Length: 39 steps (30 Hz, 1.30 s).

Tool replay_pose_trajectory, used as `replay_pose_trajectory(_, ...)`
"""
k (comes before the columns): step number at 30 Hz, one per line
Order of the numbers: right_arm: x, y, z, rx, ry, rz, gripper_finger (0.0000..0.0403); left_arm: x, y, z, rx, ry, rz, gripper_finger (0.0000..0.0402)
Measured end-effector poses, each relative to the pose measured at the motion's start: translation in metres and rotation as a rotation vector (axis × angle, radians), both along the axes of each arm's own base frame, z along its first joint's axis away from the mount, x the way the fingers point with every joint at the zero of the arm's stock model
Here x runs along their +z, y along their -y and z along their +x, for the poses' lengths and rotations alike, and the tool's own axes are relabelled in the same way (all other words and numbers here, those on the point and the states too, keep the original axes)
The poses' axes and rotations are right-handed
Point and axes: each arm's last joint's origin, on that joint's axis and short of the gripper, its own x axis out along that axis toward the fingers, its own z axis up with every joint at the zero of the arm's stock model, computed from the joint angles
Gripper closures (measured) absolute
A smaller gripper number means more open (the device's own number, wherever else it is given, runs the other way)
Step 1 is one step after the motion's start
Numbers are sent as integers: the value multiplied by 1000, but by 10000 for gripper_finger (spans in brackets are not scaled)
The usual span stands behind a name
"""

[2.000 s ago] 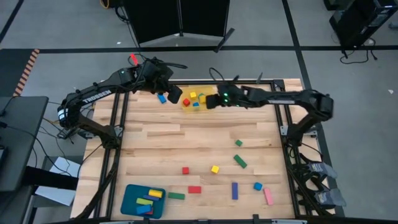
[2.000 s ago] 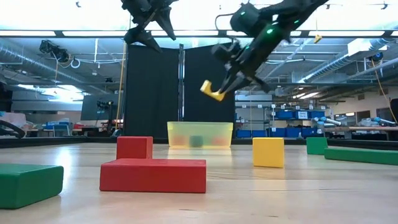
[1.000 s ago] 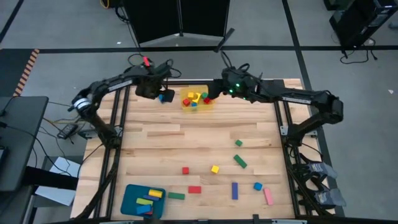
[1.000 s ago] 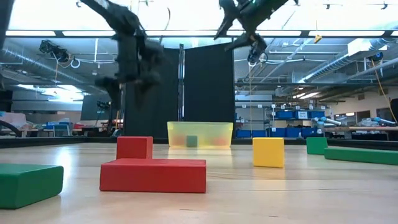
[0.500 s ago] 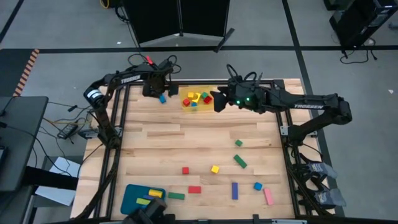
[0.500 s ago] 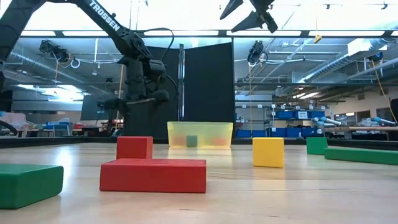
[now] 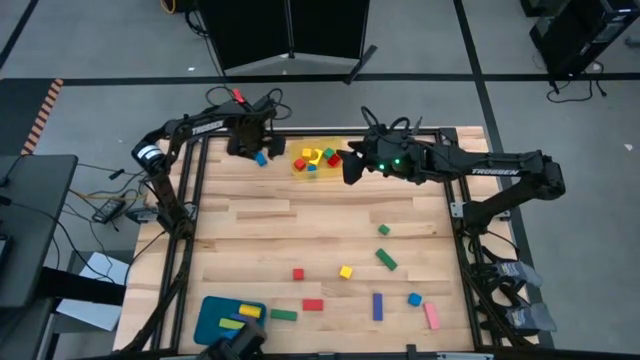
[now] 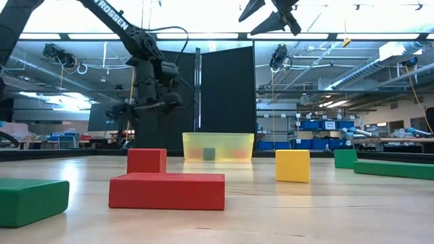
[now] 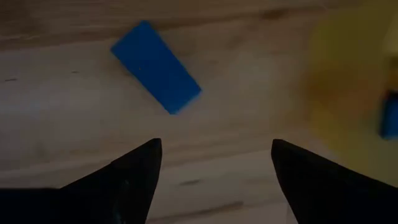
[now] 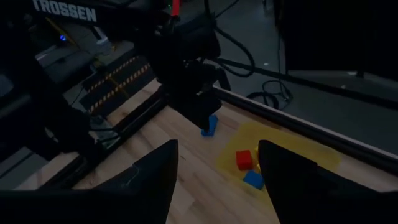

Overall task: Sort blocks by size
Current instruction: Put the blue rectangular block into the blue bin

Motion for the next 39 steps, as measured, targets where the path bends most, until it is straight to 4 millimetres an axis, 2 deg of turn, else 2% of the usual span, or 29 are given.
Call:
replay_pose_trajectory(3,0,-1,0,34,-18,-19,172,8,4,4,-43,19,36,92)
replay_pose_trajectory(7,0,1,0,51,-33,-36,172,22,-3,7,-6,22,112,92)
replay_pose_trajectory(10,0,3,0,66,-41,-44,173,26,-13,6,37,65,75,92)
replay_pose_trajectory(14,0,5,0,79,-45,-45,174,19,-26,2,78,73,-70,95)
replay_pose_trajectory(18,0,7,0,94,-51,-51,174,10,-40,0,68,-14,-177,104)
replay_pose_trajectory(28,-1,-1,1,141,-51,-46,183,9,-67,8,64,-91,-284,122)
replay_pose_trajectory(31,0,-4,2,153,-50,-47,183,22,-69,11,20,-56,-278,122)
replay_pose_trajectory(35,0,-8,2,167,-50,-47,182,55,-72,16,-98,-5,-184,122)
replay_pose_trajectory(39,-1,-9,2,179,-59,-62,185,85,-78,11,-198,-88,-3,122)
